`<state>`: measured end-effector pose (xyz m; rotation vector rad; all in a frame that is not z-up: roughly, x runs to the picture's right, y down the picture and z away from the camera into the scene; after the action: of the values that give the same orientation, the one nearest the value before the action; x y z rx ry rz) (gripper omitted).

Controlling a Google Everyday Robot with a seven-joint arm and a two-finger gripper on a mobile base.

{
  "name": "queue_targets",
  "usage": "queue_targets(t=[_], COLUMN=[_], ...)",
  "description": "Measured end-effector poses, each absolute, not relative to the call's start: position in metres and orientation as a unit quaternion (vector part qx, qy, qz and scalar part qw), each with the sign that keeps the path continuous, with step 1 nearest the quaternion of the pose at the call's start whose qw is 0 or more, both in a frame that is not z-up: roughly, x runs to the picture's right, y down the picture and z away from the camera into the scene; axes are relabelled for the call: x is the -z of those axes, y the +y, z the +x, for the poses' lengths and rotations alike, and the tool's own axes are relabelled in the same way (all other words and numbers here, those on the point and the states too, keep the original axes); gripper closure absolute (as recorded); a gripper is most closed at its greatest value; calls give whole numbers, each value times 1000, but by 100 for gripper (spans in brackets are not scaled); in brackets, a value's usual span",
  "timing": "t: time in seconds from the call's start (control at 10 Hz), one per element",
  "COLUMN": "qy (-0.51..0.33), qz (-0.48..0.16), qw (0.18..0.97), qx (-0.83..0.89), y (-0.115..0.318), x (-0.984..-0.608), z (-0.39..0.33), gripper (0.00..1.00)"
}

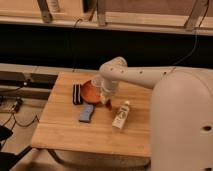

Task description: Place the pepper on the white sponge

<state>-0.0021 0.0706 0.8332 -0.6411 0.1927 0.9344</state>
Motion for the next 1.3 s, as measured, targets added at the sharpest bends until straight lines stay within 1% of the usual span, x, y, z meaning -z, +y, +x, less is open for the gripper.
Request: queue_targets(t=[0.3, 0.6, 0.8, 1.1, 1.2, 1.3], qy=[64, 34, 35, 60, 66, 74], qz=[-321, -357, -376, -395, -399, -405], qw=[859, 871, 875, 869, 866, 860], qx=[-394, -336, -303, -290, -293, -302], y=[80, 96, 110, 125, 127, 129], x=[-825, -823, -833, -863, -871, -879], z=[-45, -96, -120, -120, -117, -111], gripper=[100, 100, 100, 100, 99, 95])
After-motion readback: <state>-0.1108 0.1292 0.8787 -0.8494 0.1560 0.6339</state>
